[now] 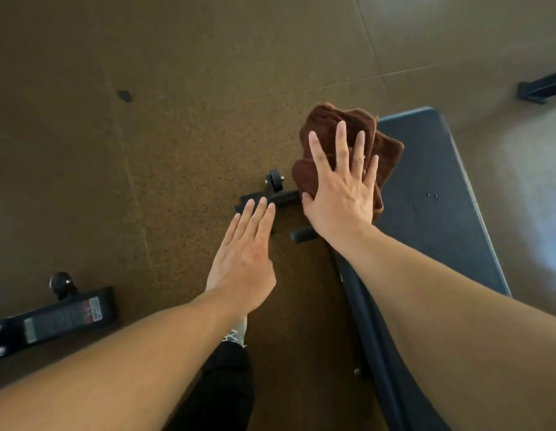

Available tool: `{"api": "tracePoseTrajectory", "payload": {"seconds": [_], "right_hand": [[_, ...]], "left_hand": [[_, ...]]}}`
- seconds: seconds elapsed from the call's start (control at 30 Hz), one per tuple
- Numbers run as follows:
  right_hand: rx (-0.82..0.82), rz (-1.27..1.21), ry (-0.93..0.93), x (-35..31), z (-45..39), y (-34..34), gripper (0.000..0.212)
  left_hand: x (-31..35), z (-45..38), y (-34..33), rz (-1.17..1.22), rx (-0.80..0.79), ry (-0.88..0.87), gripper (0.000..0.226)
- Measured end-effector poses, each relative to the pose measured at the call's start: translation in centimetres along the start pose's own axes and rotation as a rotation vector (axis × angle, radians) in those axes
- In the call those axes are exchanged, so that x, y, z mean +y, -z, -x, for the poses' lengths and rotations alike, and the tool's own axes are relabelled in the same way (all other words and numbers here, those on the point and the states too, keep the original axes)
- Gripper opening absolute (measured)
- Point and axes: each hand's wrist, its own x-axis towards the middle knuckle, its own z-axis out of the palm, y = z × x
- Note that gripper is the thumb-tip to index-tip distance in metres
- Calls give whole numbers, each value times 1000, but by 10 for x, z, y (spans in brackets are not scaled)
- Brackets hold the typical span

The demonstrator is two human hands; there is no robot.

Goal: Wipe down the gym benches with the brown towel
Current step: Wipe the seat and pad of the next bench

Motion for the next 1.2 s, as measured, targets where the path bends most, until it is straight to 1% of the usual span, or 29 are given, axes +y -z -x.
{"api": "tracePoseTrajectory", "payload": {"seconds": [0.07,0.13,0.2,0.3,0.4,0.5,0.57,0.6,0.67,0.77,0.9,1.0,1.07,1.2], "right_hand": [[2,-2,-34,-5,-3,0,101],[6,-12,-23,-3,6,0,94],[28,-22,11,1,30,-1,87],[34,0,62,11,89,-10,80],[-43,68,123,31,167,-26,77],[-159,185,233,63,240,-40,78],[-231,246,329,81,267,-43,81],[-238,258,373,86,270,-42,83],[-205,249,413,86,252,-37,88],[-105,187,362,61,183,-22,92],[-19,79,228,20,41,1,83],[-43,20,144,1,-37,12,74],[-37,7,119,-1,-52,10,69],[37,5,172,3,-39,6,64]], "left_hand": [[-2,-6,1,-18,-5,-9,88],[-3,-5,-2,-13,-25,-1,88],[-1,0,-5,-13,-62,-13,90],[6,11,-12,-57,-129,-90,96],[14,23,-24,-65,-159,-139,98],[23,38,-36,-21,-155,-129,92],[25,48,-41,14,-161,-112,89],[25,51,-42,26,-160,-104,88],[23,55,-42,42,-155,-87,88],[16,52,-35,71,-150,-62,88],[3,36,-23,54,-107,-32,87],[-3,18,-10,30,-78,-22,86],[-5,7,-2,35,-61,-27,85],[-2,-8,6,13,-39,-47,85]]}}
